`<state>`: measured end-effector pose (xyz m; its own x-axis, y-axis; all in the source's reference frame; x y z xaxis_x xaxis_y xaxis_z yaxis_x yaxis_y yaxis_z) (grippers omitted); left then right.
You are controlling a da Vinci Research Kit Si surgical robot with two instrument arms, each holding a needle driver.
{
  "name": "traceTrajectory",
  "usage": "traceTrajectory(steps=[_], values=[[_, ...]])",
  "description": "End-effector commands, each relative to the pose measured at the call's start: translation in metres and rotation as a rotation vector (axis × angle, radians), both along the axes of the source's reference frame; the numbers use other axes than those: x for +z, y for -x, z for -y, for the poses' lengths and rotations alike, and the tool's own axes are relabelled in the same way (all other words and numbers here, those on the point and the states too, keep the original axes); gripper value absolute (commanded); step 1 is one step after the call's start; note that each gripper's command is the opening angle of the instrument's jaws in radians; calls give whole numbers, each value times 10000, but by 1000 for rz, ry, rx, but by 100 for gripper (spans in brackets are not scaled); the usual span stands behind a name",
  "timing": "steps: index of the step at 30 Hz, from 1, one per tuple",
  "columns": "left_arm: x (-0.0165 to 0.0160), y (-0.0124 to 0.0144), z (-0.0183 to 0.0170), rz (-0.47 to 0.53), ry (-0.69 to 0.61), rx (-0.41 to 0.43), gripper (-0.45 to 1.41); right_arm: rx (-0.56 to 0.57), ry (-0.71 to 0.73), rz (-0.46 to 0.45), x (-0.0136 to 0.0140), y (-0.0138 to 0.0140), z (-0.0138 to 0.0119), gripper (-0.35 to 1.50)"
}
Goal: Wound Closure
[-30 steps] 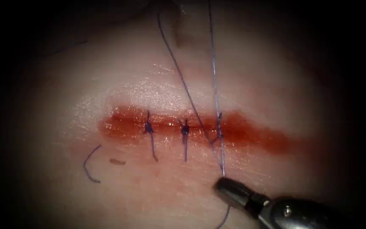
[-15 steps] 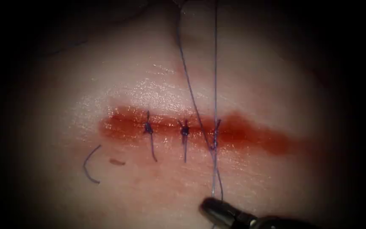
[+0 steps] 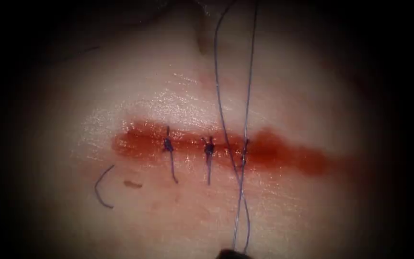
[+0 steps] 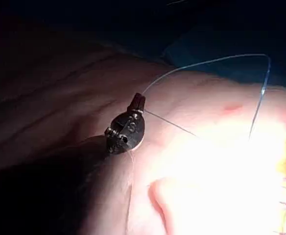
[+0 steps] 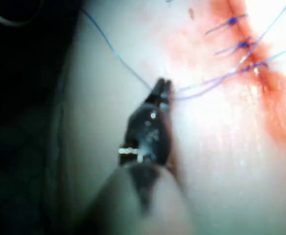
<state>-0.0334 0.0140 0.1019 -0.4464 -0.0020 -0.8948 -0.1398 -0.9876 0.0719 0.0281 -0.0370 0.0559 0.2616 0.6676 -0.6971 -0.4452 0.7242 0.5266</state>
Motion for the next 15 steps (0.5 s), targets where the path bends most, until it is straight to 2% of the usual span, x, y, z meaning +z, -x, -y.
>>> traceTrajectory(steps=[1,15], values=[[6,7,-2,-1,0,0,-45,-10,-5,-6,-1,-6,19,-35],[9,25,-13,-21,38,-1,-45,-32,-30,-13,2,-9,43,-35]])
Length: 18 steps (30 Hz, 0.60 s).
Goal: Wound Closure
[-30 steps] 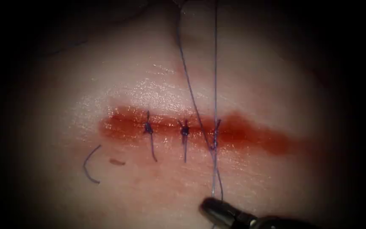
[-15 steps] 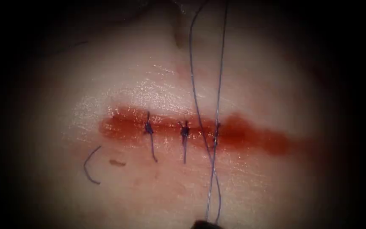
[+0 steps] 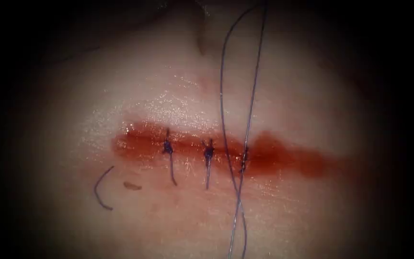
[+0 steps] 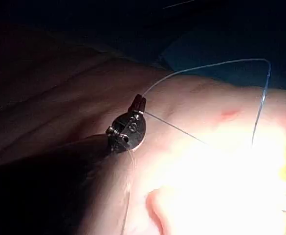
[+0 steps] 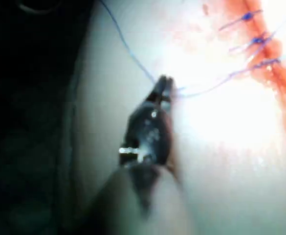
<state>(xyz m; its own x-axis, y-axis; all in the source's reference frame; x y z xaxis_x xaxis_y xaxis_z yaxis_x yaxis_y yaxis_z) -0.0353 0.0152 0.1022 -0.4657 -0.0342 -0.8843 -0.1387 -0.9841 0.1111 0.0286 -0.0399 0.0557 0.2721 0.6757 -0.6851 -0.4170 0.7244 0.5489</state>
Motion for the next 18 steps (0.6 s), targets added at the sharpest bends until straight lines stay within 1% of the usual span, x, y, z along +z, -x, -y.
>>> traceTrajectory(steps=[1,12,14,18], values=[[6,6,-2,0,2,-1,-45,-6,-8,2,5,-5,15,-35],[3,9,-10,-7,-7,-4,-45,-21,-19,2,7,-6,24,-35],[1,8,-13,-9,-4,-4,-45,-28,-29,-4,8,-8,30,-35],[2,6,-7,-14,2,6,-45,-29,-33,-2,9,-11,26,-35]])
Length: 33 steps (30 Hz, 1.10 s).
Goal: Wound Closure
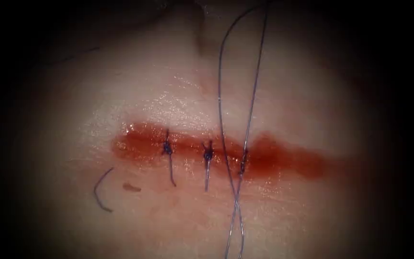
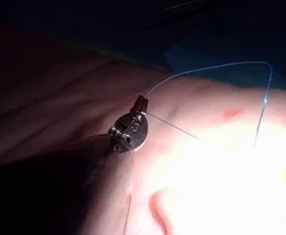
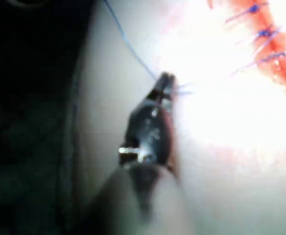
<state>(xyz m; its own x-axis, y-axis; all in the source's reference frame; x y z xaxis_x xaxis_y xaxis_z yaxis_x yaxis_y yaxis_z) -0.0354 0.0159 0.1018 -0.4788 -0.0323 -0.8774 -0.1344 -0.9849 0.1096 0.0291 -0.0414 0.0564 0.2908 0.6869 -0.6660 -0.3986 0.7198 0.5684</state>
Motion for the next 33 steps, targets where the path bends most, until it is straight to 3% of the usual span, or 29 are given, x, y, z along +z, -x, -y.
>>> traceTrajectory(steps=[1,5,6,7,10,13,17,23,33], values=[[4,5,2,0,6,3,-45,-6,-7,-12,2,-8,9,-35],[-5,4,18,42,-35,29,-45,-45,-15,-50,2,-14,6,-35],[-12,3,29,59,-52,41,-45,-62,-16,-76,-2,-13,2,37],[-12,3,29,59,-52,41,-45,-62,-16,-76,-2,-13,2,37],[-28,0,45,86,-76,62,-45,-39,-5,-83,-15,-6,-5,103],[-61,-6,66,172,-115,73,-45,-28,-25,-86,-35,6,-16,125],[-108,-14,94,325,-178,93,-45,-28,-36,-116,-58,20,-32,133],[-157,-25,126,469,-229,111,-45,-55,-43,-161,-75,37,-51,135],[-206,-57,193,556,-287,178,-45,-122,5,-182,-93,79,-78,123]])
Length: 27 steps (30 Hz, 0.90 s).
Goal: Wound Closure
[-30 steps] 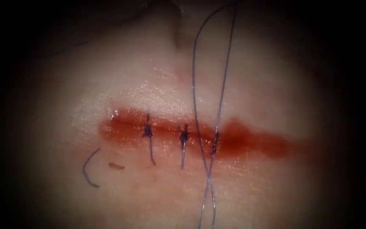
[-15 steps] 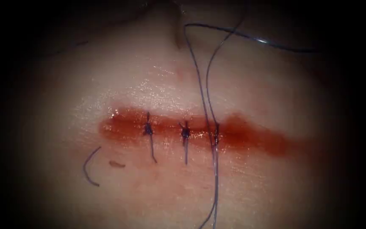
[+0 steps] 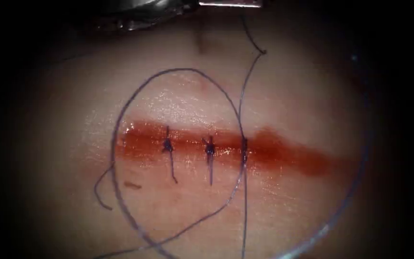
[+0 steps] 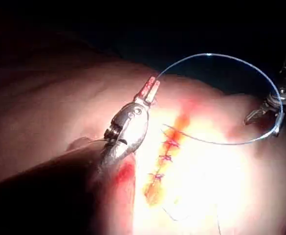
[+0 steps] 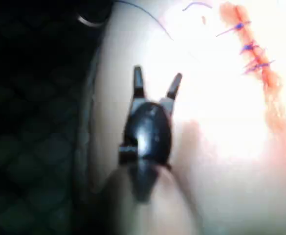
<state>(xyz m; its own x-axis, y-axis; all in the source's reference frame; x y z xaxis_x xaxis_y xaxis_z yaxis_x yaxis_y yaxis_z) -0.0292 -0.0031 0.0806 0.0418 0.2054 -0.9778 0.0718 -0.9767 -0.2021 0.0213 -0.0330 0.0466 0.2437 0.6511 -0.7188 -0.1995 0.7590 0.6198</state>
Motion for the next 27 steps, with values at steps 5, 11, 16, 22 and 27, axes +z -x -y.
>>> traceTrajectory(steps=[5,11,16,22,27], values=[[0,-21,31,-13,-12,2,-45,0,39,11,12,5,-19,109],[-3,-51,70,-2,-43,11,-45,65,88,30,26,4,-65,106],[-7,-57,89,18,-60,6,-45,109,120,27,35,-8,-105,54],[-2,-41,115,32,-85,-19,-45,119,152,37,79,-34,-141,-35],[-2,-28,122,50,-87,-45,-45,113,176,34,114,-55,-138,-35]])
